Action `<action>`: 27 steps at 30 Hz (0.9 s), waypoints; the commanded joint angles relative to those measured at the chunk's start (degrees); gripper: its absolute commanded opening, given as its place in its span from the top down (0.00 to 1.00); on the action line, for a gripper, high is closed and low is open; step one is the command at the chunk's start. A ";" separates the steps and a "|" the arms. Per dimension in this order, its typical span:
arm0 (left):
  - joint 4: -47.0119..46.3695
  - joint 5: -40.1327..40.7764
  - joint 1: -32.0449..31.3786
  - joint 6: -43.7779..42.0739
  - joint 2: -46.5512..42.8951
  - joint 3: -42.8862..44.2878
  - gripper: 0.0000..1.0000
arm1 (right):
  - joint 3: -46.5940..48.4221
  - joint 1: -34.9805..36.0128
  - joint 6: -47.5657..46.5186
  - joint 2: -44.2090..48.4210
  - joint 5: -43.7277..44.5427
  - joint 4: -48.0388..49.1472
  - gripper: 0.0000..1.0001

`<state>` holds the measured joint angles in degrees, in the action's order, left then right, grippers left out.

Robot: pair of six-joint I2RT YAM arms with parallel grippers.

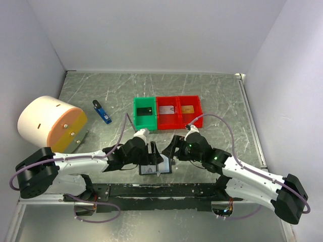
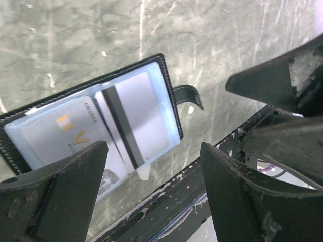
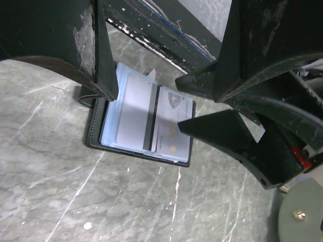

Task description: Take the credit cards out of the card holder

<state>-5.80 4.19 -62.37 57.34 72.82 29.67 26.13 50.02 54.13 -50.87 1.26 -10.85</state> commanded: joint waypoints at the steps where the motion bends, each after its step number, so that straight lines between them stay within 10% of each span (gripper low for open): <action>1: 3.10 -2.49 1.32 -1.77 -3.01 1.38 0.13 | -1.86 -0.16 2.93 2.07 -2.98 3.81 0.24; 15: 12.97 -6.17 15.15 -6.11 -11.87 5.47 0.00 | 14.38 -0.32 -2.72 -4.71 13.73 -4.89 0.21; 27: 15.84 -7.31 15.58 -6.72 -15.18 5.31 0.03 | 22.85 -7.16 -7.85 -15.66 7.58 -6.44 0.22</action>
<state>9.10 -0.38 -47.07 52.69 57.91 34.24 47.92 45.21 48.97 -67.46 10.31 -15.38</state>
